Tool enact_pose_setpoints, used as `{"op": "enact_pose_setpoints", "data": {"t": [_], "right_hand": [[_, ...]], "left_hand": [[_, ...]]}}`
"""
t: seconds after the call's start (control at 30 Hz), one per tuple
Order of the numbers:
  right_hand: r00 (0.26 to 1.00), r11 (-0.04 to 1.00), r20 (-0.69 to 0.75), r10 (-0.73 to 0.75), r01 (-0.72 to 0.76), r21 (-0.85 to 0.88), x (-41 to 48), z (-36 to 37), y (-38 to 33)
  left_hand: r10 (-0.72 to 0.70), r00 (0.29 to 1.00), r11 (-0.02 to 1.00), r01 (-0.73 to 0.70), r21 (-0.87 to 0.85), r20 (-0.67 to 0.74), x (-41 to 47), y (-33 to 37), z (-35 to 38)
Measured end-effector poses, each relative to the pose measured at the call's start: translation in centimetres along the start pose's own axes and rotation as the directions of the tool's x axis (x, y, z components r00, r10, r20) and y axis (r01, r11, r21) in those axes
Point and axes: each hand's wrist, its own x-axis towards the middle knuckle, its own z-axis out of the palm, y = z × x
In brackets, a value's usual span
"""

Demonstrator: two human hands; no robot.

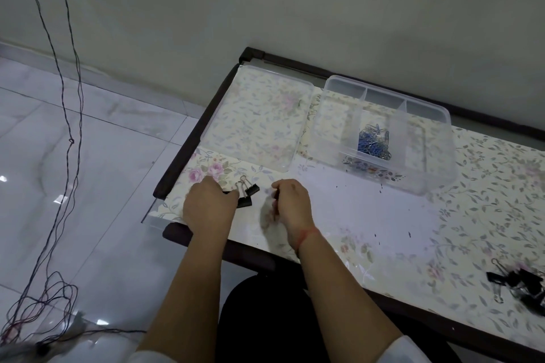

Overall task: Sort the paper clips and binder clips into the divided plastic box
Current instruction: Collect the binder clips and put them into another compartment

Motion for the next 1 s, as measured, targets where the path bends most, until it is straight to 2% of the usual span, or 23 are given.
{"op": "enact_pose_setpoints", "data": {"t": [0.03,0.07,0.13,0.2,0.23,0.27,0.33,0.4,0.47,0.53,0.6,0.67,0.73,0.8,0.87,0.93,1.0], "right_hand": [[0.988,0.965,0.071,0.135,-0.147,0.217,-0.2,-0.2,-0.7],[0.976,0.922,0.12,0.183,-0.213,0.323,-0.3,-0.6,-1.1],[0.976,0.932,0.156,0.151,-0.193,0.307,-0.3,-0.8,-1.1],[0.993,0.989,0.106,0.044,-0.058,0.137,0.0,-0.4,-0.7],[0.997,0.998,0.059,-0.055,0.056,-0.025,0.1,-0.2,-0.5],[0.984,0.958,0.032,-0.178,0.18,-0.225,0.3,0.1,-0.2],[0.925,0.777,0.09,-0.369,0.36,-0.517,0.5,1.0,0.1],[0.886,0.624,0.183,-0.426,0.435,-0.649,0.7,1.8,0.1],[0.882,0.523,0.246,-0.402,0.442,-0.729,1.2,2.3,0.4],[0.886,0.494,0.24,-0.398,0.427,-0.758,1.3,2.3,0.7],[0.888,0.493,0.204,-0.413,0.406,-0.769,1.4,2.0,0.9],[0.893,0.527,0.161,-0.421,0.385,-0.757,1.3,1.3,1.0],[0.918,0.658,0.083,-0.388,0.339,-0.673,1.1,0.3,1.1],[0.965,0.856,0.007,-0.261,0.235,-0.46,0.7,-1.0,1.1],[0.997,0.987,-0.001,-0.073,0.072,-0.141,0.1,-2.3,1.0],[0.997,0.984,0.044,0.063,-0.069,0.162,-0.4,-3.5,0.5],[0.986,0.894,0.107,0.127,-0.161,0.419,-0.9,-4.3,0.1]], "left_hand": [[-0.006,1.0,1.0,0.006,-0.014,0.004,0.2,-0.1,0.0],[-0.018,1.0,0.999,0.018,-0.038,0.008,0.3,-0.1,-0.1],[-0.04,0.999,0.994,0.04,-0.106,0.004,0.2,-0.1,-0.5],[-0.064,0.998,0.978,0.065,-0.196,0.011,-0.2,-0.2,-0.9],[-0.1,0.994,0.958,0.105,-0.265,0.031,-0.4,-0.2,-1.1],[-0.155,0.985,0.918,0.17,-0.359,0.068,-0.4,-0.3,-1.4],[-0.271,0.943,0.755,0.333,-0.564,0.194,-0.2,-0.4,-2.0],[-0.327,0.873,0.564,0.488,-0.667,0.362,0.3,-0.5,-2.5],[-0.325,0.812,0.41,0.582,-0.702,0.484,0.4,-0.4,-2.6],[-0.306,0.769,0.283,0.636,-0.717,0.561,0.2,-0.2,-2.5],[-0.298,0.751,0.228,0.656,-0.719,0.59,0.0,-0.1,-2.2],[-0.293,0.77,0.312,0.637,-0.705,0.567,-0.2,0.0,-1.9],[-0.253,0.84,0.503,0.537,-0.677,0.479,-0.5,0.3,-1.5],[-0.16,0.922,0.724,0.352,-0.593,0.351,-1.1,0.4,-0.9],[-0.078,0.974,0.92,0.152,-0.36,0.212,-1.7,0.7,-0.2],[0.002,0.989,0.984,0.024,-0.176,0.149,-2.1,0.9,0.6],[0.016,0.988,0.988,0.008,-0.155,0.155,-2.1,1.2,1.1]]}}
